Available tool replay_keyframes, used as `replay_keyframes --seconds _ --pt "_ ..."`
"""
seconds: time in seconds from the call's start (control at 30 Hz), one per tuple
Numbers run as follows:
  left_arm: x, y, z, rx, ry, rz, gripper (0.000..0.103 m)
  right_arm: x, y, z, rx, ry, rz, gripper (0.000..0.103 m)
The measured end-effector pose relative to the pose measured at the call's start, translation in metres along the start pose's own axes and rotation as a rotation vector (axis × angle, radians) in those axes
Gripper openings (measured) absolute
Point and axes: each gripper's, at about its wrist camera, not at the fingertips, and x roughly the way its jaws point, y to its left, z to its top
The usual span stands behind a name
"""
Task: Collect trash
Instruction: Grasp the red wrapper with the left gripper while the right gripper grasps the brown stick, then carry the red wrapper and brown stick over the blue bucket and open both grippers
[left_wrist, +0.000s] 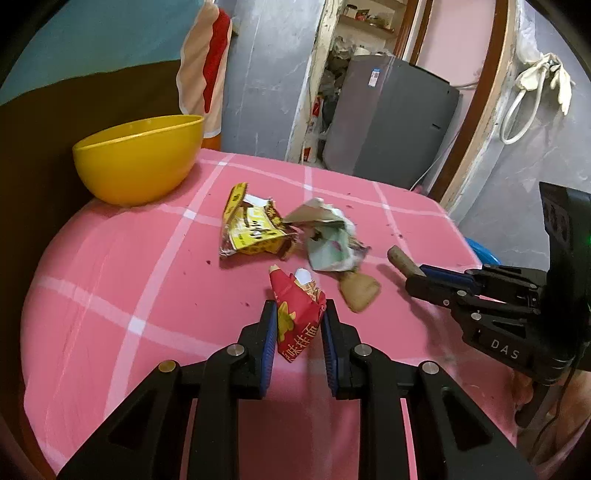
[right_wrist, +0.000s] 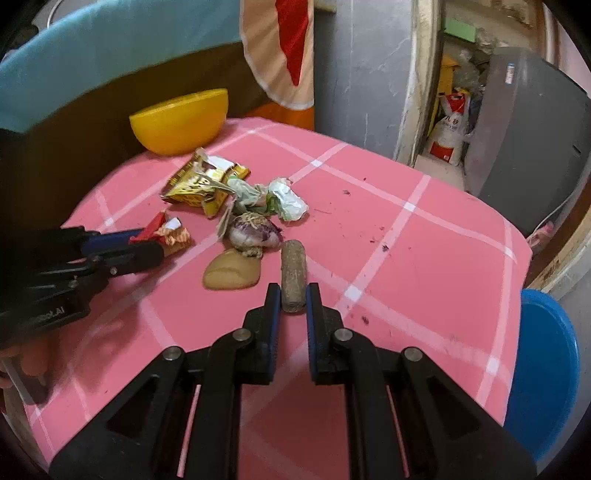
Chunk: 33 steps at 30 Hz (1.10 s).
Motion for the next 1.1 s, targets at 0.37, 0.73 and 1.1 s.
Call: replay_keyframes --seconds 0.37,0.73,1.1 --pt "-0.044 -0.057 0.013 0.056 -0.302 -0.036 0.020 -0.087 -0.009 -0.017 0.045 -0.362 -0.101 0.025" --pt "-0.059 -0.137 0.037 0.207 -0.517 -0.144 0.020 -0.161 -0.039 -0.037 0.101 -0.668 -0.308 0.026" --pt "-0.030 -0.207 0.051 0.287 -0.490 -0.262 0.020 -0.204 -0.100 -0.068 0.251 -0.714 -0.455 0.026"
